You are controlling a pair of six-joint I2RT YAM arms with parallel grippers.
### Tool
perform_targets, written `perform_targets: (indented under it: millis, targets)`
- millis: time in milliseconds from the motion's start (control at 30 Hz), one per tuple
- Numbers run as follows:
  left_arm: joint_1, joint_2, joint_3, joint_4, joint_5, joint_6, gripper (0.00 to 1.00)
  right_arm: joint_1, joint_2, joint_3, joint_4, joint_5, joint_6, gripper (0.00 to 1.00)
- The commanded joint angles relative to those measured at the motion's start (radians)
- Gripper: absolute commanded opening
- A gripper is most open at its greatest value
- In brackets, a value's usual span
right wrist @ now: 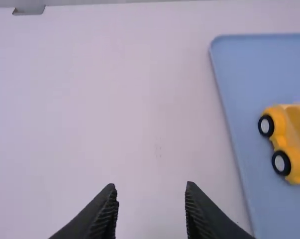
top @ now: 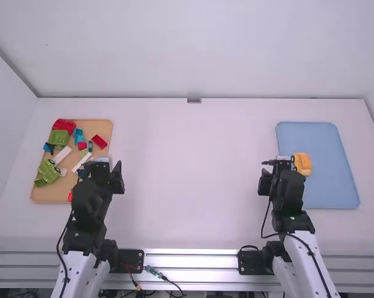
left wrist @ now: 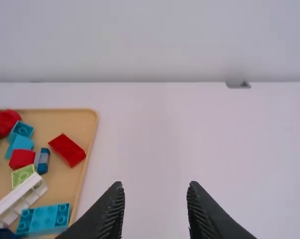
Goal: Assemble lego blocks to make yellow taxi
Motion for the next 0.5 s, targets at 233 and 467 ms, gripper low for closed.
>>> perform_targets:
  millis: [233, 467]
  targets:
    - [-0.006, -0.188, -0.183, 0.003, -0.002, 0.007, 0.15, 0.003, -0.220, -0.222, 0.002, 0.000, 0.006, 0.14]
    - [-0.006, -0.284, -0.239, 0.003, -0.002, 0.007, 0.05, 0.003, -0.349, -0.253, 0.002, 0.000, 0.006, 0.01]
